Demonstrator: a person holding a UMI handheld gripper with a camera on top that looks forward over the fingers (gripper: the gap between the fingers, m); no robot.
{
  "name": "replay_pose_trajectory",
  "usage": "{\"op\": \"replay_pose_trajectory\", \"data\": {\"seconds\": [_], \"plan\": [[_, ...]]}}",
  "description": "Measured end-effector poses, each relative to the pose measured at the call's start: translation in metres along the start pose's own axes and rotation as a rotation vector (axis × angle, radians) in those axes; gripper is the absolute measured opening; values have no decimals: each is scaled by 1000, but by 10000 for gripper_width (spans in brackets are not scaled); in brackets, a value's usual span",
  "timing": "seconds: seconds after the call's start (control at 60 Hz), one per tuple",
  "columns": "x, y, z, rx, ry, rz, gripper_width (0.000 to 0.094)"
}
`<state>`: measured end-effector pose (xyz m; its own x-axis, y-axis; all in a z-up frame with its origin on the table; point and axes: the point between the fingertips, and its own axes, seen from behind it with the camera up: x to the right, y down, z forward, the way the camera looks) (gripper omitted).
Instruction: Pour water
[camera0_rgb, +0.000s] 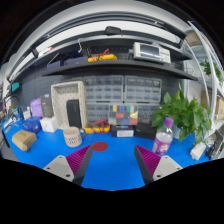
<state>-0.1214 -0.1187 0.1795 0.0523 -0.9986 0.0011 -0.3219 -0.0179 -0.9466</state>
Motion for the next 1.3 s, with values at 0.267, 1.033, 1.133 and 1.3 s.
{"op": "replay_pose_trajectory", "data": {"seconds": [0.267, 1.033, 1.133, 1.3], "plan": [[115, 66, -5, -62, 130, 69, 855], [170, 28, 117, 101, 48, -15, 360], [167, 27, 120, 89, 60, -33, 305], [160, 25, 125, 53, 100, -100, 304]]}}
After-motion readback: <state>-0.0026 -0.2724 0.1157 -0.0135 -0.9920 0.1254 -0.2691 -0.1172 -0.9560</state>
